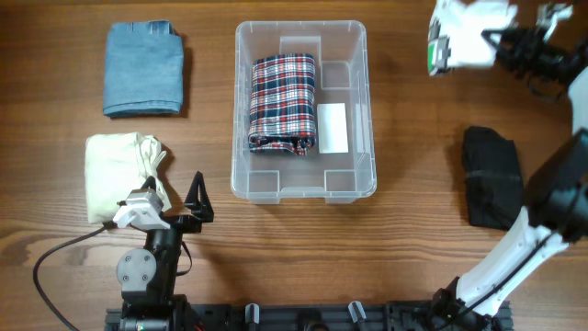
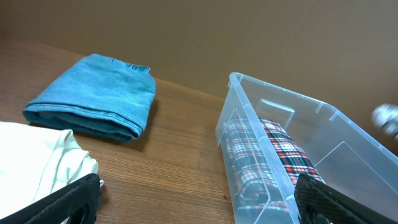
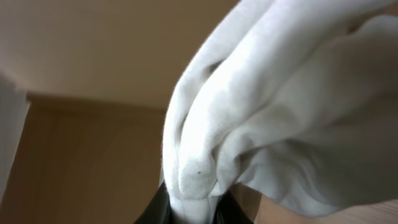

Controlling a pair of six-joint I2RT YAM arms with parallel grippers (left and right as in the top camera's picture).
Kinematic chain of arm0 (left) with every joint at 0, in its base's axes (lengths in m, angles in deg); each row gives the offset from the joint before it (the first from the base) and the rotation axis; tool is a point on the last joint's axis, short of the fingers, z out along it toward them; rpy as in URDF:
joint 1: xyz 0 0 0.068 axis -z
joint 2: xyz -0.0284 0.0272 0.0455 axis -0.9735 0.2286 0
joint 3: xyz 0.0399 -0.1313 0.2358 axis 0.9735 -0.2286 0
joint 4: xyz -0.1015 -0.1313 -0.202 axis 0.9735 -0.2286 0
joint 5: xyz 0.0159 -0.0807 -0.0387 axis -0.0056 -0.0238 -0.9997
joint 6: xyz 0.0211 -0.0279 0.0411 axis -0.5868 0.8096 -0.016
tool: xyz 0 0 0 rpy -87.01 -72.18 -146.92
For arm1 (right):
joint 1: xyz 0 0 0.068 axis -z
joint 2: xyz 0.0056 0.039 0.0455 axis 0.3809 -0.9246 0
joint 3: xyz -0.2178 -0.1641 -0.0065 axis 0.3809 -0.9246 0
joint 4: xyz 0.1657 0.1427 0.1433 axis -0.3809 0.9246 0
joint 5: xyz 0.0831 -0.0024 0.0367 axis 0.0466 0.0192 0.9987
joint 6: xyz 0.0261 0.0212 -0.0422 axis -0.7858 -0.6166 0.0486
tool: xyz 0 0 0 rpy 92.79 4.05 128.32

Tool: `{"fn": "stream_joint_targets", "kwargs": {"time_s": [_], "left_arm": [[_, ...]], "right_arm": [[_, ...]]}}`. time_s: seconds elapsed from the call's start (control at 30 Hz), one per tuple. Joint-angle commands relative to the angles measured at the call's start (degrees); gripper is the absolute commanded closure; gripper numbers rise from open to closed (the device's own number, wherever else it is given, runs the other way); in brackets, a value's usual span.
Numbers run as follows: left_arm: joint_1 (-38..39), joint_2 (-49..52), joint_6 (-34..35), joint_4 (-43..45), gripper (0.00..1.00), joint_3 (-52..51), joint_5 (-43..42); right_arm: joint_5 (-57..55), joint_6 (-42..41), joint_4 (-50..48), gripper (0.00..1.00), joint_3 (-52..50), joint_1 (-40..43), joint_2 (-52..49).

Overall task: Pack container
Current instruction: 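Carry the white t-shirt left and lower it into the bin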

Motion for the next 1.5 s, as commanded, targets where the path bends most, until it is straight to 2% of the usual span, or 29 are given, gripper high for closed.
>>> {"fn": "stream_joint_targets", "kwargs": {"time_s": [0.0, 0.13, 0.27, 0.37, 0.6, 0.73, 1.13, 1.33, 1.47], "left_arm": [[-0.42, -0.02, -0.31, -0.33, 0.00, -0.22, 0.35], [-0.42, -0.02, -0.33, -0.33, 0.00, -0.22, 0.35], [-0.42, -0.02, -0.33, -0.33, 0.00, -0.22, 0.35], [-0.42, -0.02, -0.31, -0.33, 0.00, -0.22, 0.35], [-0.42, -0.02, -0.33, -0.33, 0.00, -0.22, 0.35], [-0.42, -0.02, -0.31, -0.33, 0.00, -0.22, 0.35], [-0.42, -0.02, -0.33, -0.33, 0.00, -0.22, 0.35], [-0.42, -0.02, -0.31, -0.33, 0.00, -0.22, 0.35], [-0.42, -0.02, -0.31, -0.33, 0.00, -0.22, 0.35]], "right_arm": [[2.27, -0.11, 2.47, 0.95, 0.46, -4.68, 10.88], [-13.18, 0.37, 10.45, 0.94, 0.46, -12.79, 19.23], [-26.25, 1.57, 16.33, 0.94, 0.44, -23.50, 21.38], [-31.30, 0.92, 17.25, 0.94, 0.33, -30.16, 20.44], [-44.57, -7.78, 15.63, 0.94, 0.33, -42.80, 17.97], [-50.47, -8.85, 14.56, 0.92, 0.33, -46.01, 16.41], [-53.20, -7.17, 13.79, 0.89, 0.33, -46.86, 5.46], [-65.46, -7.17, 17.55, 0.75, 0.33, -46.86, 4.59], [-68.89, -5.42, 19.15, 0.71, 0.33, -46.86, 4.59]]}}
